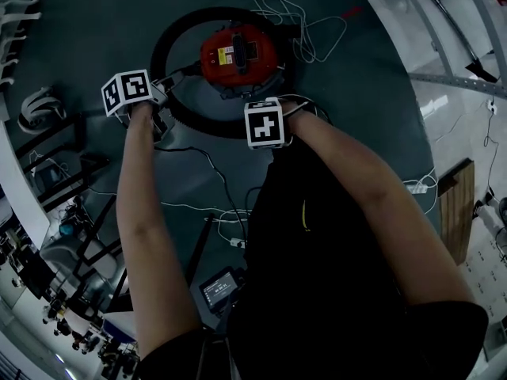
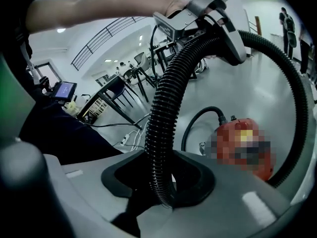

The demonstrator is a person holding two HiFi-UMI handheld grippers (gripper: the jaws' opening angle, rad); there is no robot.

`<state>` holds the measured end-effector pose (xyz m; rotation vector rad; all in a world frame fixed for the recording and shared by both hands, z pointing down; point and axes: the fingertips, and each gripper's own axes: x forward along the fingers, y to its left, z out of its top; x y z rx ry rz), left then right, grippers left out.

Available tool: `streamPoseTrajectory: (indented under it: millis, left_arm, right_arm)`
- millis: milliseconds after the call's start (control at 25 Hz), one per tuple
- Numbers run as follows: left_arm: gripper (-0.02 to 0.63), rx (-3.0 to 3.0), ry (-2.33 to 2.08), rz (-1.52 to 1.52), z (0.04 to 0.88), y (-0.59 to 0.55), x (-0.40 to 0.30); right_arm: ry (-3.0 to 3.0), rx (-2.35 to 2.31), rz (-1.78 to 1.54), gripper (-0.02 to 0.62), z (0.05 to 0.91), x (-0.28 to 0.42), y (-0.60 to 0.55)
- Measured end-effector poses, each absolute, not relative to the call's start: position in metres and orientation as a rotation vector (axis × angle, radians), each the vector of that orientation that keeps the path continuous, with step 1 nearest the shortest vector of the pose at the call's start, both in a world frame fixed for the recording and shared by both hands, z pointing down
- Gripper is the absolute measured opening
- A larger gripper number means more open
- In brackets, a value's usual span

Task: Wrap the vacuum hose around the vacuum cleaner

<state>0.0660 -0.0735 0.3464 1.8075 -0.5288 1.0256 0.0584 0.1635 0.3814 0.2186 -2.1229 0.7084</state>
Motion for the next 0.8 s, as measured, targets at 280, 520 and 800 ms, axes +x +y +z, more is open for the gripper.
streamPoseTrajectory:
  millis: [280,520,800]
  left_arm:
    - [0.081,1.778,-0.551,0.986,0.351,-0.088,0.074]
    - [0.081,1.735,-0.570,0.928,0.364,-0.093,0.071]
    - [0.083,1.659,-0.617,0.837,0.382,-0.097,0.064]
  right_arm:
    - [-2.098,0.170,0.699,0.158,0.377,0.091,0.149]
    - [-2.067,0.089,0.677,0.158,0.366,0.106,0.138]
    - [-1.939,-0.013,0.660,0.156,0.368,0.130,0.131]
